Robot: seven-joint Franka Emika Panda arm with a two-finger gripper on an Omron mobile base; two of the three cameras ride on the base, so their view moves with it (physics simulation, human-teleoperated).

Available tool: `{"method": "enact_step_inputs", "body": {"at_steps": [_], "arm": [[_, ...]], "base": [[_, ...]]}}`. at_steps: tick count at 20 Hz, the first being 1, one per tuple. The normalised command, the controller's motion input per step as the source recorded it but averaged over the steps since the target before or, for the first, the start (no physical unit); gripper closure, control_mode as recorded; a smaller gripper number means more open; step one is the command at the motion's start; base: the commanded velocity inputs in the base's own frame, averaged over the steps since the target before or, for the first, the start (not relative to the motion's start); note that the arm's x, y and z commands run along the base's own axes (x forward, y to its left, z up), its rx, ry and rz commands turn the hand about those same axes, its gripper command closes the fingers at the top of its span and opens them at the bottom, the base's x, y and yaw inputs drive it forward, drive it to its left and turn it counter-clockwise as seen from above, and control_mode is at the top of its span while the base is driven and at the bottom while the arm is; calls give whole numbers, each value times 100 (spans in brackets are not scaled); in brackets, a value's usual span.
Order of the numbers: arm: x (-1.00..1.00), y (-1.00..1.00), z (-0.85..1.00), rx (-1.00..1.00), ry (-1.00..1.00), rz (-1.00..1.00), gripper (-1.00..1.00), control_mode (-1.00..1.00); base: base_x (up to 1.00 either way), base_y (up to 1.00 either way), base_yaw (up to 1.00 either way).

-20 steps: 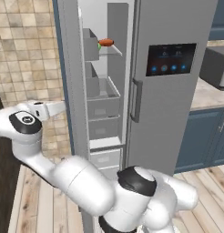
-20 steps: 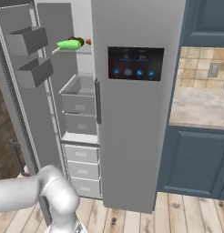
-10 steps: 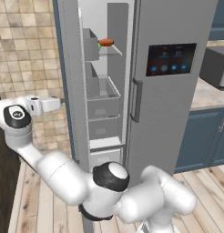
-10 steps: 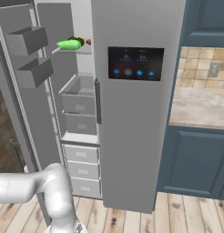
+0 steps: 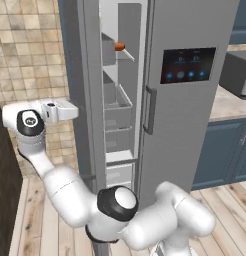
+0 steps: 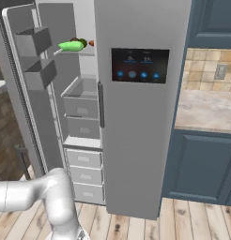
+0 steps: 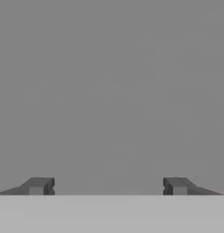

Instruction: Take the corn and lime from the second highest rack and move them to the highest rack where the potato and sweet potato are located, to maximize freezer space. Close the freezer door after rearranging.

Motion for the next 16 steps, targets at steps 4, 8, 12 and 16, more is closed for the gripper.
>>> {"method": "enact_step_inputs", "body": {"at_steps": [4,8,12,16], "arm": [[-12,-100,0,-2,-10,3,-100,-100],[8,-100,0,0,-6,20,-100,-100],[45,-100,0,0,-3,32,-100,-100],[63,-100,0,4,-1,38,-100,-100]], "base": [[0,0,0],[0,0,0],[0,0,0],[0,0,0]]}}
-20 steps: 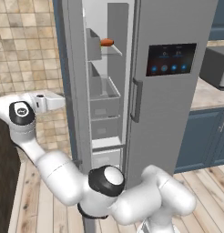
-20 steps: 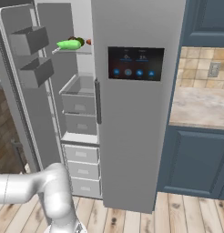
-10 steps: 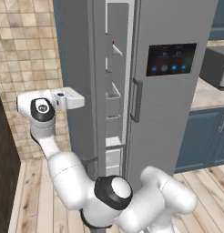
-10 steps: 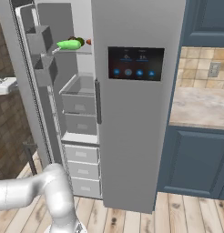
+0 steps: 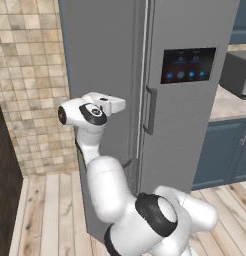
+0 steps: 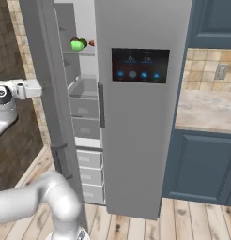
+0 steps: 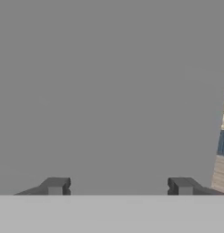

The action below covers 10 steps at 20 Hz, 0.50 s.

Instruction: Take the corn and lime from the second highest rack and move them to the highest rack where the potato and sweet potato are located, to maximize freezer space. Close the freezer door after rearranging.

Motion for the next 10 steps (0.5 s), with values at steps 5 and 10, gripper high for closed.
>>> {"method": "enact_step_inputs", "body": {"at_steps": [5,10], "arm": [[82,-71,3,8,0,35,-100,-100],[93,-33,15,7,1,27,-100,-100]], "base": [[0,0,0],[0,0,0]]}}
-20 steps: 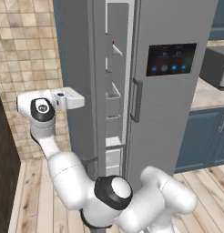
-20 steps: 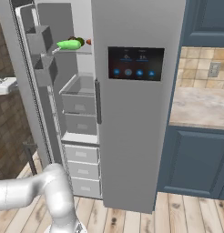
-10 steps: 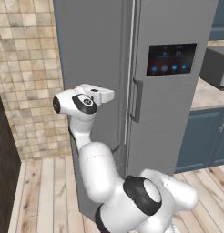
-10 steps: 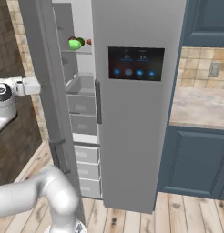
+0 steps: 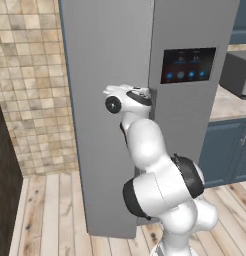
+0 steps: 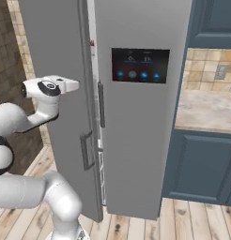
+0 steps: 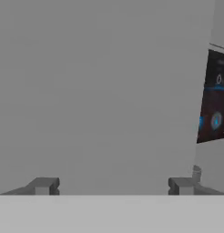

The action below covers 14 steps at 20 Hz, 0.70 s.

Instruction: Take the corn and lime from the second highest rack and move them to the highest rack where the potato and sweet potato are located, to maximize freezer space. Close the freezer door after rearranging.

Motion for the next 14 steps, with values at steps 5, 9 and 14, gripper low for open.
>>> {"method": "enact_step_inputs", "body": {"at_steps": [5,9,14], "arm": [[87,-4,27,6,8,20,-100,-100],[71,0,24,3,10,14,-100,-100],[63,0,17,1,9,11,-100,-100]], "base": [[0,0,0],[0,0,0],[0,0,0]]}}
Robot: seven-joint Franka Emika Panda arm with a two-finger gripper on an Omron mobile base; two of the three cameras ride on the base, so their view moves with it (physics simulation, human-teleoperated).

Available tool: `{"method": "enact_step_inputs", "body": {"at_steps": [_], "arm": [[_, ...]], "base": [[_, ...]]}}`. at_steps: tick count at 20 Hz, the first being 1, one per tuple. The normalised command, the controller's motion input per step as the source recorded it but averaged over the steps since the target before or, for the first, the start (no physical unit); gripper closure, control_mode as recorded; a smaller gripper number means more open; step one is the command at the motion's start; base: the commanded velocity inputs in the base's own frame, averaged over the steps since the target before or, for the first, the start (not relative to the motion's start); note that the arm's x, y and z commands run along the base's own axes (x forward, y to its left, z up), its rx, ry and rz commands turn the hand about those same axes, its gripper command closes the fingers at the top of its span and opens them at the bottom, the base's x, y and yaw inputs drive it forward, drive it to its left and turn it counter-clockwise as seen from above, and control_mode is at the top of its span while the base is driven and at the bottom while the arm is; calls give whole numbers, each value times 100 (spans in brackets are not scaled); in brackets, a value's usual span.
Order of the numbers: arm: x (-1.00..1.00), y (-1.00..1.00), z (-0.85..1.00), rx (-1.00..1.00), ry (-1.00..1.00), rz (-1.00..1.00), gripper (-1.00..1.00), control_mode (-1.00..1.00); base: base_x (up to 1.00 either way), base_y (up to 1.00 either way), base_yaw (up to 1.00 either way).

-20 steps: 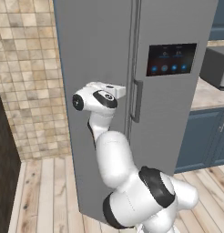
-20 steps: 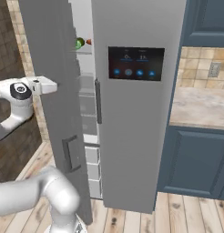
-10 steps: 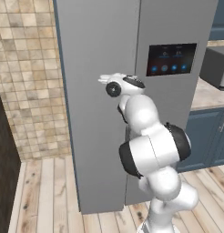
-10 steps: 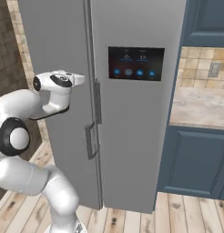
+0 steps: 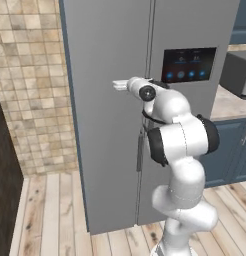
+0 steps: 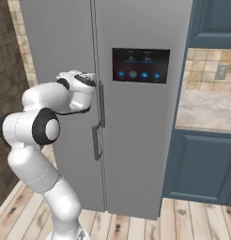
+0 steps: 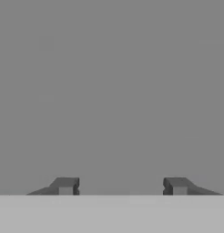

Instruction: Take the corn and lime from the second highest rack and move them to the highest rack where the potato and sweet potato are located, to maximize freezer space. Close the freezer door after rearranging.

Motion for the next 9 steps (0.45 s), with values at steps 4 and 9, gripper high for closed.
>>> {"method": "enact_step_inputs", "body": {"at_steps": [4,9], "arm": [[23,0,20,0,8,9,-100,-100],[0,0,33,0,7,4,-100,-100]], "base": [[0,0,0],[0,0,0]]}}
